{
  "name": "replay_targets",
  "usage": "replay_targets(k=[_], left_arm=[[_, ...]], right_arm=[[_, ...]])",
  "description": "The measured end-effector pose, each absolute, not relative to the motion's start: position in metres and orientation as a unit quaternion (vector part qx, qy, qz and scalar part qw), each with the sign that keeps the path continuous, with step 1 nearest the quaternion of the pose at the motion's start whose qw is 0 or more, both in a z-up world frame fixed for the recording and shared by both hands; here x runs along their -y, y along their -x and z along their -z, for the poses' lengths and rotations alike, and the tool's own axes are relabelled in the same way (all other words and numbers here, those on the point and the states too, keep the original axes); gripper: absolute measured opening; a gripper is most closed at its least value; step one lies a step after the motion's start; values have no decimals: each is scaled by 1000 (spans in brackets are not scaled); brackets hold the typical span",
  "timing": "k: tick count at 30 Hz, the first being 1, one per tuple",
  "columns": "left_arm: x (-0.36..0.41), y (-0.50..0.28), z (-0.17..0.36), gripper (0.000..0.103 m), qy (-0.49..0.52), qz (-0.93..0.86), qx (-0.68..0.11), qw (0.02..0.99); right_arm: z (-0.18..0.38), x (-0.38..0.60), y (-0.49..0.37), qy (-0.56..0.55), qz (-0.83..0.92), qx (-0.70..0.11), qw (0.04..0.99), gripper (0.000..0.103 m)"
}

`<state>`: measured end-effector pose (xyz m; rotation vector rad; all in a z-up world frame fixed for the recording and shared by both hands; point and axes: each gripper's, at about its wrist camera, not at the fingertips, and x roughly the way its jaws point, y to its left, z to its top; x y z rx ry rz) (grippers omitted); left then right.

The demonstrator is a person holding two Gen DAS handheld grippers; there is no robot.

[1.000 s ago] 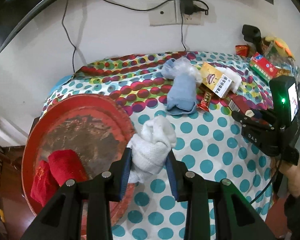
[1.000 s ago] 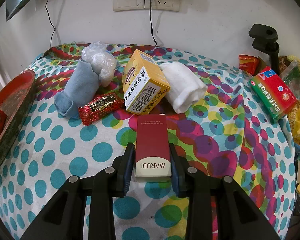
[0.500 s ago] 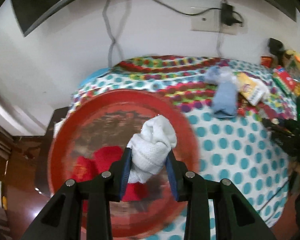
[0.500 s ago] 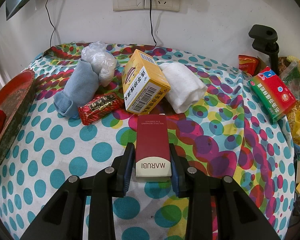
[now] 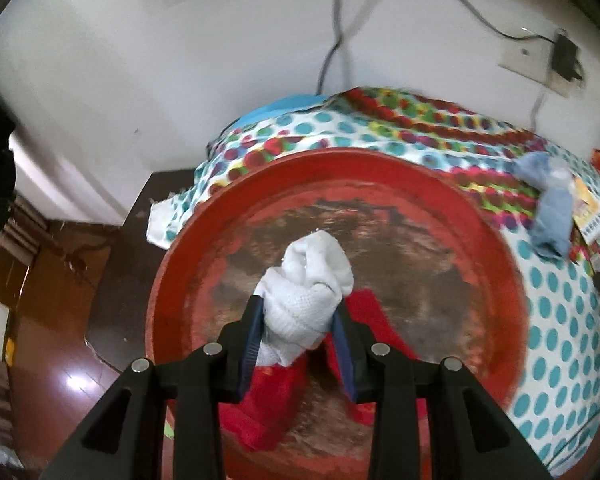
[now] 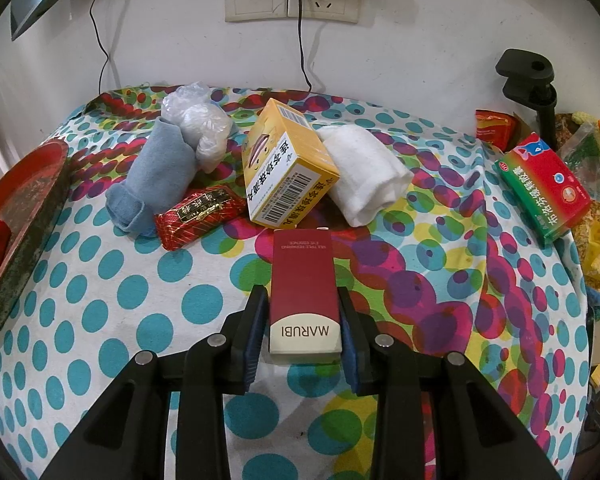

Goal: Organize objects
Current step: 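Carry the white sock in the left tool to the red tray and release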

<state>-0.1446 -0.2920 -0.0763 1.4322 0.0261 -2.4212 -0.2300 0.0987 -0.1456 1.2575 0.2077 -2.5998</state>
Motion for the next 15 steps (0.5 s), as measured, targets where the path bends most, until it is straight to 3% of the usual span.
replay_targets(k=[15], left_arm=[[341,152,112,37,-514,833,-47,198]], right_arm=[[146,-107,232,-431,892,-73,117,36]])
